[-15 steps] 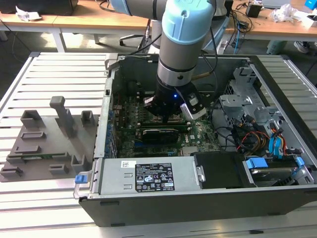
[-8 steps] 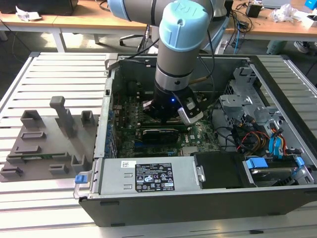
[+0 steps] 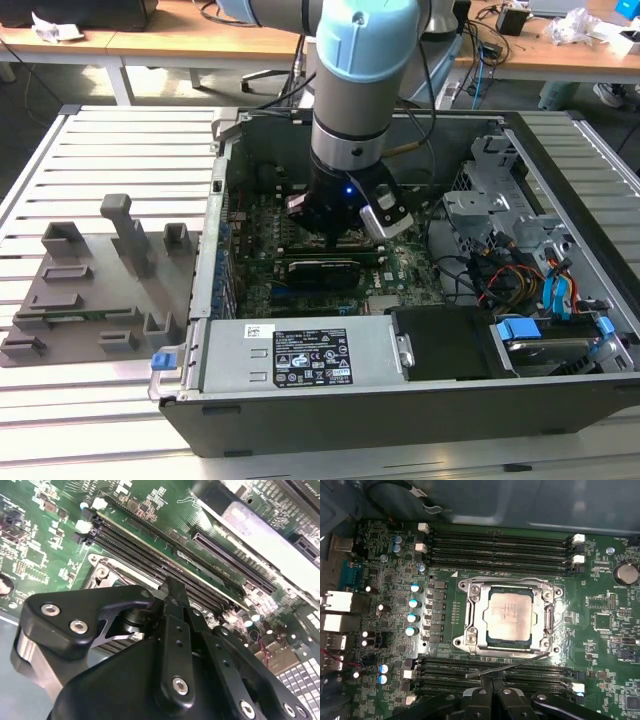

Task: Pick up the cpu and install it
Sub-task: 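Install the second cpu locking lever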

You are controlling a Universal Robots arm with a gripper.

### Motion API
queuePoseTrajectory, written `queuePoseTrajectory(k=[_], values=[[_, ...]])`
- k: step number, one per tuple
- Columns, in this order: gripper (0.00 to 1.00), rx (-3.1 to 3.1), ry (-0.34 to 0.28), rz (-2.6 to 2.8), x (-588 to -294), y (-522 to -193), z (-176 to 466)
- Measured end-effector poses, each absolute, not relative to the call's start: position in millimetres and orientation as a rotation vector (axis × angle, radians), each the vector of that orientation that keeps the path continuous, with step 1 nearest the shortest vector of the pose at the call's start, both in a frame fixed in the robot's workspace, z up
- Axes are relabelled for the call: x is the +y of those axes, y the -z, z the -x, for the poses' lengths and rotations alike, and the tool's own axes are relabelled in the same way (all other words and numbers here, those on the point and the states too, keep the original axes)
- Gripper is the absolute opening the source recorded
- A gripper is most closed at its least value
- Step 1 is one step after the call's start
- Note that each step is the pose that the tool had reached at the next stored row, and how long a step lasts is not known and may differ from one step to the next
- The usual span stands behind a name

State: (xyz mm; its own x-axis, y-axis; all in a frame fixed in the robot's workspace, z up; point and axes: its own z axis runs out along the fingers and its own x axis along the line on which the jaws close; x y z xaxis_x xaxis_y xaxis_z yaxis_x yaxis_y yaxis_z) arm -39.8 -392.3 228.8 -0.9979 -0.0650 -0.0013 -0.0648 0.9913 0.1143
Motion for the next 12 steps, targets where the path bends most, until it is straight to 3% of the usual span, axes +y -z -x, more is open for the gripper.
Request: queuePoseTrajectory(k=[12], values=[[0.11, -3.135, 0.168, -0.102, -382.7, -240.4, 39.8]])
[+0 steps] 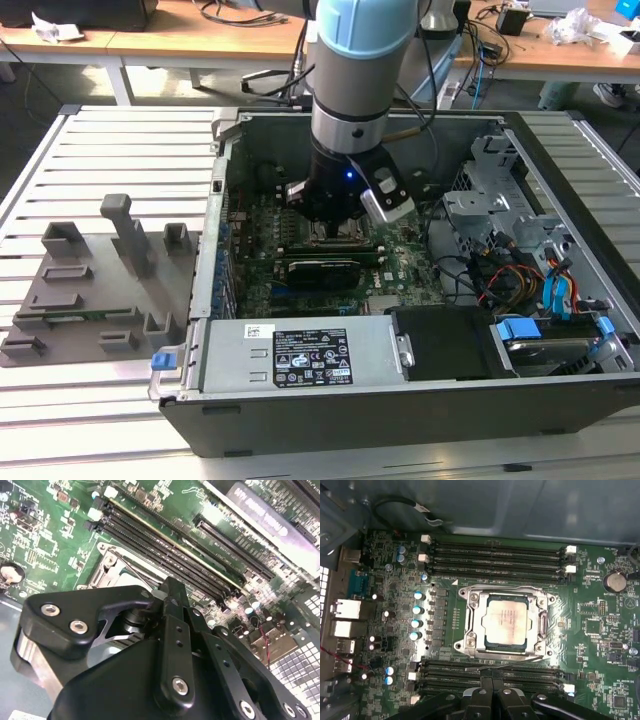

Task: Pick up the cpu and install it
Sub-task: 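Install the second cpu locking lever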

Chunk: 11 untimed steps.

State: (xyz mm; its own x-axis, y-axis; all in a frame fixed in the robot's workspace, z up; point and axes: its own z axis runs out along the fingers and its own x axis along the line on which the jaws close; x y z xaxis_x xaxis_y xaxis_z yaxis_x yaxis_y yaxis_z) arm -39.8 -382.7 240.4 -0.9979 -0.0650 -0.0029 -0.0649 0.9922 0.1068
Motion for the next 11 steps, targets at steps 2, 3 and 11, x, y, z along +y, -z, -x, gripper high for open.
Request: queuePoseTrajectory(k=[2, 3, 11], values=[[0.11, -3.135, 0.168, -0.103, -382.2, -240.7, 39.8], [0.11, -3.135, 0.168, -0.103, -382.1, -241.6, 39.8], [0.11, -3.137, 0.169, -0.102, -382.1, -252.7, 40.0]])
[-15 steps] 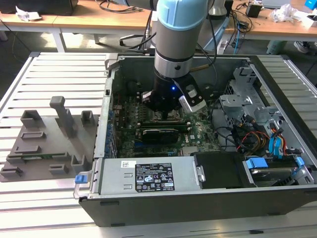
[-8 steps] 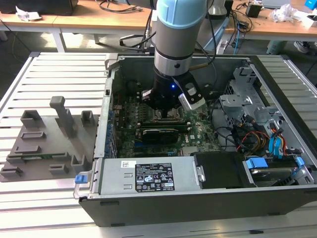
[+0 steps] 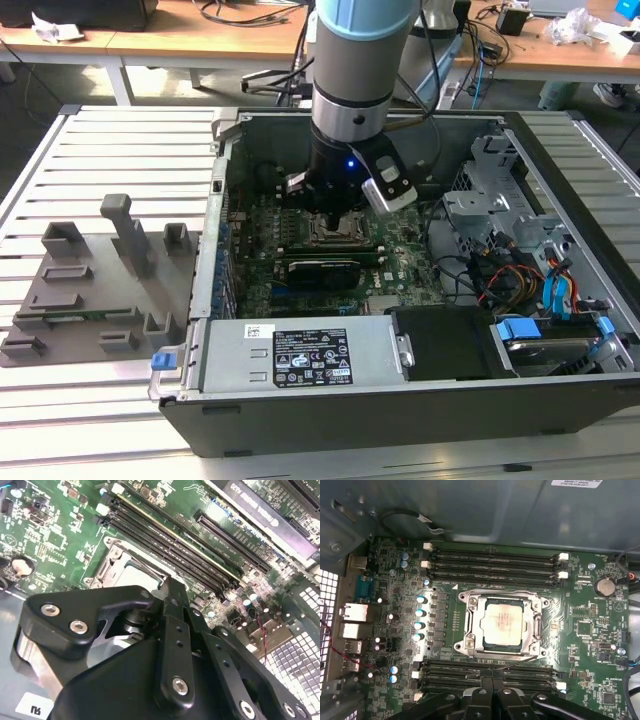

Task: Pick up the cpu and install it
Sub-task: 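Install the second cpu locking lever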

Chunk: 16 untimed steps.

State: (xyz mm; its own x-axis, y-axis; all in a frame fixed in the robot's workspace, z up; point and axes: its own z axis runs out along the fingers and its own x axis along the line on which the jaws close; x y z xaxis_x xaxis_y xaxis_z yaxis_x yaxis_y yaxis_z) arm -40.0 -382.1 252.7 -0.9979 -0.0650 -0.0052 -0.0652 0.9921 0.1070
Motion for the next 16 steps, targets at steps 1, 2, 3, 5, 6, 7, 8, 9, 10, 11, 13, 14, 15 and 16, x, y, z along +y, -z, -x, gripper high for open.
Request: queuePoseTrajectory(k=[1, 2, 3, 5, 6, 7, 8, 9, 10, 11, 13, 14, 15, 16], values=[[0.11, 3.136, -0.169, 0.102, -382.1, -251.3, 39.7], [0.11, 3.139, -0.169, 0.102, -382.1, -249.6, 39.4], [0.11, 3.142, -0.169, 0.102, -382.1, -247.7, 39.1], [0.11, 3.145, -0.174, 0.102, -381.9, -245.2, 38.3], [0.11, 3.146, -0.182, 0.102, -381.5, -243.6, 38.1], [0.11, 3.147, -0.183, 0.102, -381.5, -241.7, 38.1], [0.11, 3.148, -0.183, 0.102, -381.5, -240.5, 38.1], [0.11, 3.148, -0.183, 0.102, -381.5, -239.3, 38.0], [0.11, 3.149, -0.183, 0.102, -381.5, -237.4, 38.1], [0.11, 3.149, -0.183, 0.102, -381.5, -235.9, 38.1], [0.11, 3.15, -0.183, 0.102, -381.6, -231.5, 39.5], [0.11, 3.15, -0.183, 0.102, -381.6, -229.0, 40.6], [0.11, 3.15, -0.183, 0.102, -381.5, -227.1, 41.4], [0.11, 3.15, -0.183, 0.102, -381.5, -224.2, 42.8]])
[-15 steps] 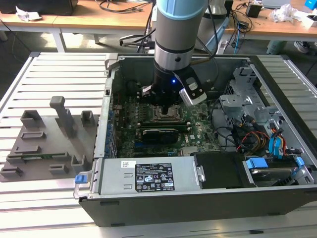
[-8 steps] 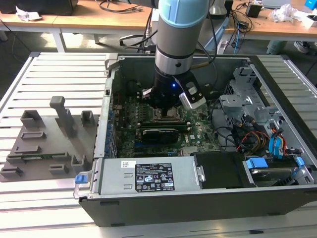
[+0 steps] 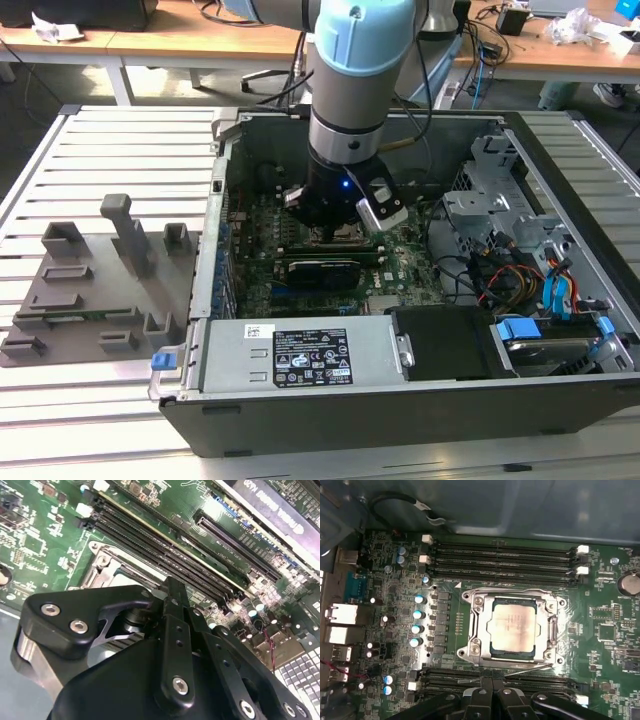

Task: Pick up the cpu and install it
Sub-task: 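Install the second cpu locking lever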

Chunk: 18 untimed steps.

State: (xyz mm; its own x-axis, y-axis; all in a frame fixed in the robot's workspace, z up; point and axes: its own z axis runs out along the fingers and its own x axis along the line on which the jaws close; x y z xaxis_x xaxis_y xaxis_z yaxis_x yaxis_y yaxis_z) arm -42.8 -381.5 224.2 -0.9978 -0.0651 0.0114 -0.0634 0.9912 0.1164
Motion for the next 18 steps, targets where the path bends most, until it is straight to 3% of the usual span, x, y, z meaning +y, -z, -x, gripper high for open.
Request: queuePoseTrajectory(k=[9, 18], values=[[0.11, -3.119, 0.185, -0.101, -380.1, -208.0, 51.4], [0.11, -3.116, 0.249, -0.101, -374.9, -204.2, 74.8]])
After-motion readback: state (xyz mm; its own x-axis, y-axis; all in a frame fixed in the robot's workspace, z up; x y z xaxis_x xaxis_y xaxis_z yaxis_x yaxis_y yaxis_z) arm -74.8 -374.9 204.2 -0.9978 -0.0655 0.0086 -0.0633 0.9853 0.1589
